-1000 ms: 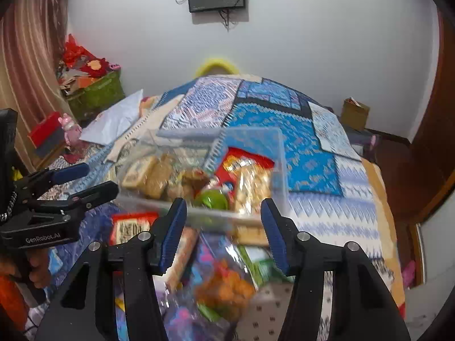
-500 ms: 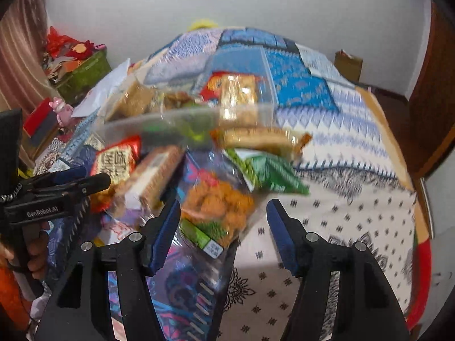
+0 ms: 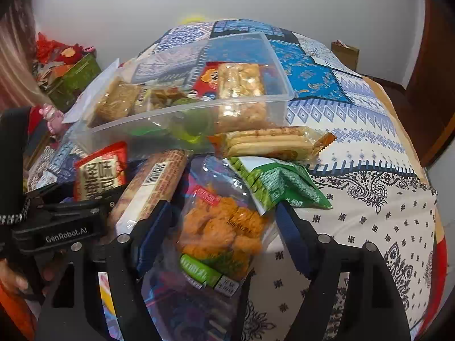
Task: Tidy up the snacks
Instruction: 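Grasp the red spicy bean bag with the left tool while the right tool grasps the meatball snack bag, then carry both bags over the clear box and open both tools to drop them in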
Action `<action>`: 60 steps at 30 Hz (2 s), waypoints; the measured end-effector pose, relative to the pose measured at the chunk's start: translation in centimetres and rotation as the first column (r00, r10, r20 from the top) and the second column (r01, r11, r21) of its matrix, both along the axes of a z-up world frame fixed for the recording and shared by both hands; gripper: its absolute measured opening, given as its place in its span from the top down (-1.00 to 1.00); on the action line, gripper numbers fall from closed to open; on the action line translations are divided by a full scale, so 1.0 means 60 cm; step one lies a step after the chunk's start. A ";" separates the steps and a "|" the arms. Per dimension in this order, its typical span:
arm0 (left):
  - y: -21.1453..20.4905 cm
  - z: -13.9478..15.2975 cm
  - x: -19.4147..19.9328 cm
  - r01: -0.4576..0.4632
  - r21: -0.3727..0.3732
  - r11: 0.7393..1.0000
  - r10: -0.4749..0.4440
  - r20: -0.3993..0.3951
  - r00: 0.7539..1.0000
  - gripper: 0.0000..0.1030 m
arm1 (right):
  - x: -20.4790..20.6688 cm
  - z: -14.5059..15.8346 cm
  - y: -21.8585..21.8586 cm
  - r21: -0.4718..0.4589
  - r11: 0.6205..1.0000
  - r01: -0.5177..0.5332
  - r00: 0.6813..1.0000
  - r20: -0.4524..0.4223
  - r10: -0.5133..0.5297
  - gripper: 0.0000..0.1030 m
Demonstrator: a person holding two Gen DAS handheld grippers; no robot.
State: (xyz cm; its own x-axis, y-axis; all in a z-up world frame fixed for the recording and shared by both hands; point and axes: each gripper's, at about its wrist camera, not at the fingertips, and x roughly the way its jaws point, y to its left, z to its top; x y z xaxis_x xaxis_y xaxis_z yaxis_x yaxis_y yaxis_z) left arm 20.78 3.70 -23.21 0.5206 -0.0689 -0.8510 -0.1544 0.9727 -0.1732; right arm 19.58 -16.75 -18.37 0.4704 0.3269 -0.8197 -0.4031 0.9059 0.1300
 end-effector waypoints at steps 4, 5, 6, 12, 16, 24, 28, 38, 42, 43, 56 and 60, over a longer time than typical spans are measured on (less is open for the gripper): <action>0.002 0.000 -0.013 0.017 0.019 1.000 -0.018 0.030 0.999 -0.53 | 0.001 -0.016 -0.011 0.029 1.000 0.000 0.999 -0.045 0.001 -0.59; 0.002 0.001 -0.022 0.021 0.028 0.999 -0.022 0.036 0.999 -0.44 | 0.000 -0.019 -0.015 0.037 0.999 -0.001 0.999 -0.054 0.003 -0.59; 0.005 0.002 -0.026 0.022 0.032 0.999 -0.023 0.039 0.999 -0.38 | -0.004 -0.020 -0.018 0.038 0.999 -0.005 0.999 -0.049 0.007 -0.58; 0.026 0.011 -0.058 0.009 0.040 0.999 -0.011 0.049 0.999 -0.07 | -0.017 -0.013 -0.030 0.065 0.998 -0.020 0.999 -0.037 0.022 -0.12; 0.023 0.020 -0.081 0.024 0.055 0.998 -0.028 0.062 0.998 -0.05 | -0.029 -0.008 -0.031 0.056 0.998 -0.020 1.000 -0.017 0.021 0.01; 0.008 0.083 -0.113 0.057 0.088 0.994 -0.069 0.149 0.986 -0.05 | -0.059 0.021 -0.032 0.077 0.996 -0.035 0.999 0.012 0.034 0.02; 0.002 0.124 -0.124 0.060 0.091 0.994 -0.078 0.209 0.975 -0.05 | -0.068 0.053 -0.028 0.100 0.993 -0.054 0.997 0.052 0.049 0.01; 0.003 0.193 -0.106 0.053 0.098 0.994 -0.082 0.315 0.946 -0.05 | -0.062 0.135 -0.003 0.129 0.986 -0.108 0.979 0.186 0.083 0.01; 0.010 0.212 -0.081 0.041 0.101 0.994 -0.074 0.344 0.936 -0.05 | -0.039 0.153 0.010 0.130 0.985 -0.112 0.971 0.225 0.081 0.01; 0.011 0.214 -0.075 0.039 0.102 0.994 -0.073 0.350 0.934 -0.05 | -0.031 0.155 0.014 0.128 0.985 -0.113 0.969 0.233 0.081 0.01; 0.020 0.202 0.046 0.043 0.101 0.994 -0.075 0.345 0.935 -0.05 | 0.090 0.147 0.060 0.102 0.989 -0.105 0.970 0.228 0.079 0.01; 0.026 0.187 0.087 0.045 0.089 0.995 -0.072 0.318 0.946 -0.05 | 0.121 0.125 0.078 0.076 0.992 -0.102 0.976 0.199 0.085 0.01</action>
State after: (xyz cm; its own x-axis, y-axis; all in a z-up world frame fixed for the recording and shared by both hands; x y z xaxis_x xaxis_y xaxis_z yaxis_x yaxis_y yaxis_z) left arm 26.01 5.28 -11.97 0.7635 -0.0462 -0.6441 -0.0461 0.9910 -0.1258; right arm 26.86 -12.09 -10.89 0.5821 0.4422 -0.6824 -0.5109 0.8518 0.1161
